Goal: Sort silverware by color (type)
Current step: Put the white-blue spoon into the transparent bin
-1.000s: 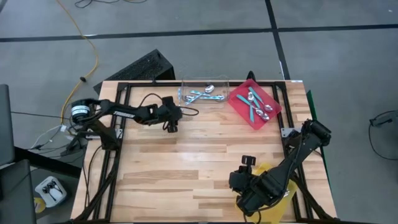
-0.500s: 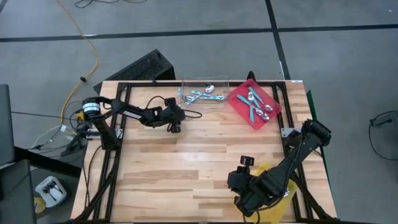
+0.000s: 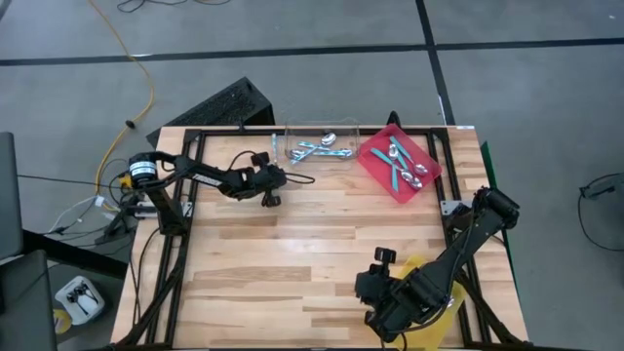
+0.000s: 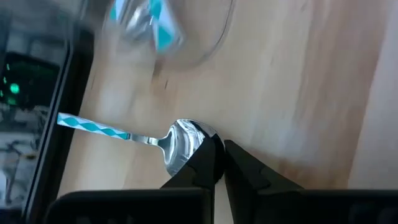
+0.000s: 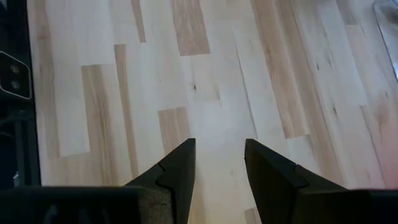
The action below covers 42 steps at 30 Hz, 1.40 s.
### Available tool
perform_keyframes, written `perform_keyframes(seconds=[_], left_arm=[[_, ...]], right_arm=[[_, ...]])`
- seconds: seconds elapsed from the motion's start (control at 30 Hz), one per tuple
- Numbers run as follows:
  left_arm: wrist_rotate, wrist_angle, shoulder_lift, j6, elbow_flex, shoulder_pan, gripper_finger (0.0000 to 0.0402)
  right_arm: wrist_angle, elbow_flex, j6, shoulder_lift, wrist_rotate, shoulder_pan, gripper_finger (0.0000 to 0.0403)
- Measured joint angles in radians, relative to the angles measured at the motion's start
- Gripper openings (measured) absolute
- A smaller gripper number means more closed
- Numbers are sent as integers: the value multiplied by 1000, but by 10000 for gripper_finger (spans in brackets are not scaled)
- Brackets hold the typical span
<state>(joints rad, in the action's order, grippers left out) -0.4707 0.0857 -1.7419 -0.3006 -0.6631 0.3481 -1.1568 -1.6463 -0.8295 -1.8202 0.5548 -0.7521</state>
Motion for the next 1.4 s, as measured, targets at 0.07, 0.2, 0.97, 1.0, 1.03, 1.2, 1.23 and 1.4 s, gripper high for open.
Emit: perform_keyframes(seconds=[0.07, 0.2, 0.97, 1.0, 1.03, 1.2, 1.23, 1.4], left_arm=[[-2, -51, 12, 36, 1, -8, 3], [7, -122, 60, 106, 3, -55, 2], [254, -257, 693, 558, 6, -593, 2], [236, -248, 708, 561, 6, -607, 2], [220, -241, 722, 567, 5, -620, 2], [217, -171, 750, 555, 5, -667, 1], [227, -152, 750, 550, 4, -673, 1], [248, -108, 747, 547, 4, -707, 0]], right_arm=[[3, 0, 0, 0, 0, 0, 162], [7, 0, 26, 0, 25, -2, 162], [205, 0, 341, 0, 237, -35, 162], [216, 0, 356, 0, 237, -26, 162], [225, 0, 369, 0, 237, -15, 163], [323, 0, 465, 0, 233, 53, 191], [347, 0, 499, 0, 229, 69, 203], [497, 0, 669, 0, 210, 149, 261]])
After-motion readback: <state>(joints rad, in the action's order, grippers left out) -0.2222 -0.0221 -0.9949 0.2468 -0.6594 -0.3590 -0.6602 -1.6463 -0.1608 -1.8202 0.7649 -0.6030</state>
